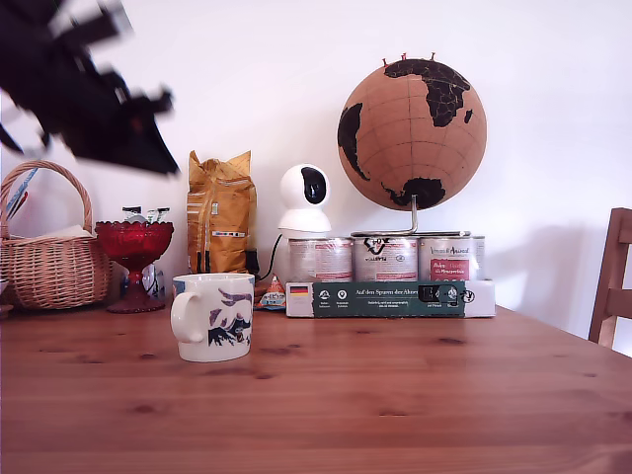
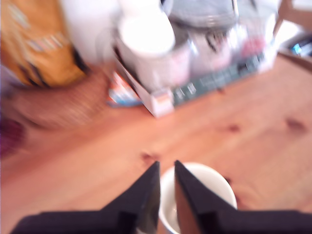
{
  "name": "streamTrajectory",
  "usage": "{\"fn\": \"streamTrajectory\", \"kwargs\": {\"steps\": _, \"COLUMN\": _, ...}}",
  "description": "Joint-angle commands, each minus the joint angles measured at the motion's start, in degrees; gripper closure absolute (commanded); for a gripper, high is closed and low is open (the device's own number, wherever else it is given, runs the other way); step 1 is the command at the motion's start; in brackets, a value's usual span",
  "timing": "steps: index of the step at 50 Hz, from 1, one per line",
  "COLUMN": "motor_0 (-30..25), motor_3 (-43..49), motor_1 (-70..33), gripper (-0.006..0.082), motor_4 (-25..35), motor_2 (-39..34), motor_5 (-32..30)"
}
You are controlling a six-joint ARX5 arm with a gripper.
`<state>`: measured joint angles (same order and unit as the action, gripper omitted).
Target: Pick the grey coffee capsule and place it inside the blue coffee cup
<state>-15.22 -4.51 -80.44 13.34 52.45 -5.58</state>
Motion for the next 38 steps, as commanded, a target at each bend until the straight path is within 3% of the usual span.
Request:
{"fn": "streamTrajectory", "kwargs": {"steps": 1, "motor_0": 1.7, "motor_3": 1.1, "motor_1": 2.1, "gripper": 0.0786, "motor_4": -0.5, "motor_2": 0.5, "motor_5": -0.4}}
{"fn": "streamTrajectory", "kwargs": {"steps": 20, "motor_0": 12.0, "motor_3": 10.1, "motor_1": 14.0, "gripper": 0.0786, "motor_4": -0.7, "motor_2": 0.5, "motor_5": 0.9}}
{"fn": "streamTrajectory", "kwargs": {"steps": 38, "motor_0": 13.6, "motor_3": 13.2, "motor_1": 23.4, "gripper": 0.0786, "motor_4": -0.9, "motor_2": 0.5, "motor_5": 3.1}}
